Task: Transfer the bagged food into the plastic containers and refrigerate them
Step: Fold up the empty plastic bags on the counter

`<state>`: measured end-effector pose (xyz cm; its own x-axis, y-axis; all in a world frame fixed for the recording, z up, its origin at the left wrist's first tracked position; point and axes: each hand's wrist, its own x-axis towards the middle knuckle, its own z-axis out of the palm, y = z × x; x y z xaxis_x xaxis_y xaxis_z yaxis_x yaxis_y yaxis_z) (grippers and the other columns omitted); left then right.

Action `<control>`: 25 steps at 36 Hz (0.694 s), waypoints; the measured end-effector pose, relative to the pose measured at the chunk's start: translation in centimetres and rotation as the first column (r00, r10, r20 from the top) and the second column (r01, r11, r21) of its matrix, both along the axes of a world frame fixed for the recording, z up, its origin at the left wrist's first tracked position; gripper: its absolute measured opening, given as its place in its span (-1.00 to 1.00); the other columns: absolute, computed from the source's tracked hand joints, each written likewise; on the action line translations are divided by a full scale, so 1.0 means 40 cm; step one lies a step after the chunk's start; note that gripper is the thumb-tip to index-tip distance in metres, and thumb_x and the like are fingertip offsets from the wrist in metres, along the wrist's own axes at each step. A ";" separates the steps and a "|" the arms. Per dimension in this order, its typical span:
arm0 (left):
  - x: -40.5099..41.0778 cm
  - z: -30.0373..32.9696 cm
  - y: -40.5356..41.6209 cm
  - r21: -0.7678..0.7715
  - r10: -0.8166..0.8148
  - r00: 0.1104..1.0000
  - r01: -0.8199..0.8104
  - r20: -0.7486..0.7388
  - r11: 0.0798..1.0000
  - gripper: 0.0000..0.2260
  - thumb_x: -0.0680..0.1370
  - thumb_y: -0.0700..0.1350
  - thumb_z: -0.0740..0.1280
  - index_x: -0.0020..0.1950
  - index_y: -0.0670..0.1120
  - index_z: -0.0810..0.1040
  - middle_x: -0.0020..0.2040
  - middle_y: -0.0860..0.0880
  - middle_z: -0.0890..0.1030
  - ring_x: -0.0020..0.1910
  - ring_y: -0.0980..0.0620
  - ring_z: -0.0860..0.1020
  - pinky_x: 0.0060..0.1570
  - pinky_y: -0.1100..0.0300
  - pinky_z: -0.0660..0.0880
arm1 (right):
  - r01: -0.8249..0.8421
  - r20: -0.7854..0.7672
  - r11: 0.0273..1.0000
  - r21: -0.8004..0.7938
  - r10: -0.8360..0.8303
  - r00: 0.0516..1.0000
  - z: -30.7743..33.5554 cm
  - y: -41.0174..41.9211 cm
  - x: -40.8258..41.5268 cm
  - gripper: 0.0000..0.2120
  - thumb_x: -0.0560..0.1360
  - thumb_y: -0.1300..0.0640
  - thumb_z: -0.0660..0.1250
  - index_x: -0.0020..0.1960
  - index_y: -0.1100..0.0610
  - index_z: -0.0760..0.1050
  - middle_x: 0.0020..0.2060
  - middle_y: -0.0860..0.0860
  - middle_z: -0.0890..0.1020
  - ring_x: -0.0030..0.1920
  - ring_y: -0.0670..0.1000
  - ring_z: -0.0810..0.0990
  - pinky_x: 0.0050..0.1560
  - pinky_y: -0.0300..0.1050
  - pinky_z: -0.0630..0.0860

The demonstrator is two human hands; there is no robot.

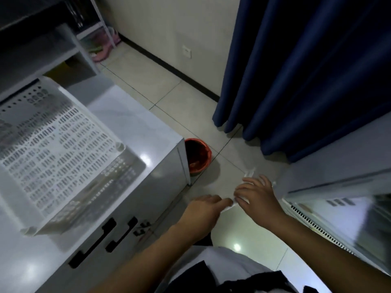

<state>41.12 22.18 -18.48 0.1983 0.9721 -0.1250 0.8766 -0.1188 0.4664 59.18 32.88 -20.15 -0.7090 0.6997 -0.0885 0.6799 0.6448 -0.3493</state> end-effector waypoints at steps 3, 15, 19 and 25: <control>-0.014 -0.025 0.103 -0.140 -0.082 0.996 0.079 -0.015 0.987 -0.58 0.58 -0.28 0.22 0.42 -0.03 0.50 0.31 -0.10 0.54 0.17 -0.15 0.52 -0.02 0.02 0.44 | -0.042 0.045 0.999 0.013 0.042 0.998 0.006 0.099 -0.021 -0.91 0.40 0.18 0.54 -0.17 0.01 0.68 -0.15 -0.09 0.70 0.15 0.10 0.63 0.29 0.26 0.29; -0.056 -0.132 0.461 -0.266 0.048 0.982 -0.097 -0.185 0.959 -0.49 0.59 -0.12 0.22 0.56 -0.05 0.29 0.43 -0.06 0.46 0.35 -0.18 0.37 0.33 -0.04 0.27 | -0.124 0.101 0.992 0.025 0.121 0.987 -0.054 0.481 -0.129 -0.75 0.47 0.10 0.46 0.15 0.04 0.65 0.21 0.01 0.64 0.36 0.15 0.48 0.40 0.33 0.24; -0.060 -0.177 0.562 -0.391 0.194 0.948 -0.283 -0.252 0.876 -0.41 0.61 -0.03 0.23 0.61 -0.09 0.16 0.59 -0.11 0.22 0.56 -0.23 0.11 0.55 -0.15 -0.01 | -0.109 0.114 0.993 -0.038 0.112 0.987 -0.112 0.618 -0.166 -0.46 0.48 0.01 0.44 0.43 0.05 0.44 0.49 0.12 0.38 0.51 0.21 0.28 0.44 0.34 0.18; -0.055 -0.256 0.692 -0.548 0.515 0.806 -0.582 -0.292 0.600 -0.32 0.61 -0.03 0.21 0.65 -0.07 -0.07 0.66 -0.05 -0.02 0.62 -0.17 -0.12 0.57 -0.14 -0.18 | 0.013 0.229 0.962 -0.274 0.052 0.972 -0.218 0.794 -0.169 -0.37 0.58 -0.17 0.20 0.59 -0.13 0.08 0.61 0.04 0.08 0.59 0.13 -0.02 0.50 0.26 0.03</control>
